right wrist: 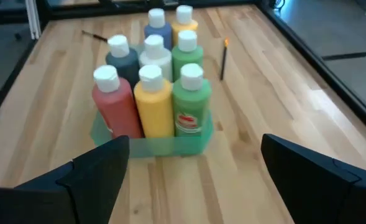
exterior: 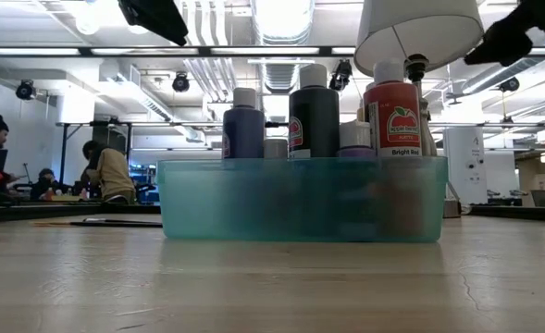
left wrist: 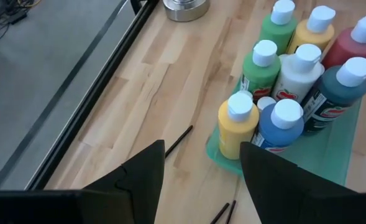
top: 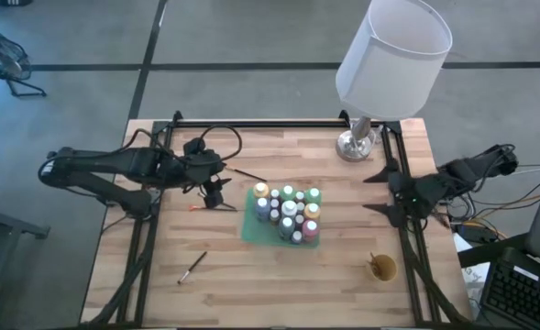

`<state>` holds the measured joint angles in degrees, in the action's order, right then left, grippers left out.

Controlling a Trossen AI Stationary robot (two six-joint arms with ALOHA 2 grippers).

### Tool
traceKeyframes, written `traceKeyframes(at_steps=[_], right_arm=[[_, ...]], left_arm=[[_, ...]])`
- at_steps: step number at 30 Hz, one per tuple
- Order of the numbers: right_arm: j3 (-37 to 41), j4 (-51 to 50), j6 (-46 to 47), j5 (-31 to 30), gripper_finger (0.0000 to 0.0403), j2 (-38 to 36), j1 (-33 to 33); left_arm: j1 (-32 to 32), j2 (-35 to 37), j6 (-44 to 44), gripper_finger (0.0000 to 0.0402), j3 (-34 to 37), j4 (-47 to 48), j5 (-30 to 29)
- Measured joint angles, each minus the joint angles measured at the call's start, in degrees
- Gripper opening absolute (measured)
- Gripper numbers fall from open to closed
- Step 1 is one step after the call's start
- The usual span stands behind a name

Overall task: Pick & Place Paint Supplies
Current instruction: Put the gold paintbrush into the yellow cup

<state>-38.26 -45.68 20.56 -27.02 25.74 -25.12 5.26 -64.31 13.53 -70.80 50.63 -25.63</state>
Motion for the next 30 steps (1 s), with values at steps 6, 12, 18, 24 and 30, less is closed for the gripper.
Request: traceKeyframes(at_steps=[6,12,18,24,30], right_arm=[[-2.47,-2.54,0.45,-0.05,0.0347,-6.60,0.00],[-2.88,-3.44,0.46,-0.07,0.0327,-14.14,0.00],[-2.86,-3.40,0.46,-0.05,0.0309,-19.50,0.00],[-2.82,-3.36,0.46,-0.05,0.0292,-22.64,0.02],[-2.77,-3.29,0.46,-0.02,0.0276,-23.42,0.00]], left_arm=[[0.00,0.00,-0.01,0.0213,0.00,-0.02,0.02],[0.02,0.00,-0.01,0.0213,0.01,-0.02,0.02],[0.04,0.00,-0.05,0.0214,0.01,-0.02,0.02],[0.02,0.00,-0.03,0.0214,-0.01,0.00,0.04],[0.02,0.00,-0.03,0.0214,0.00,-0.02,0.04]])
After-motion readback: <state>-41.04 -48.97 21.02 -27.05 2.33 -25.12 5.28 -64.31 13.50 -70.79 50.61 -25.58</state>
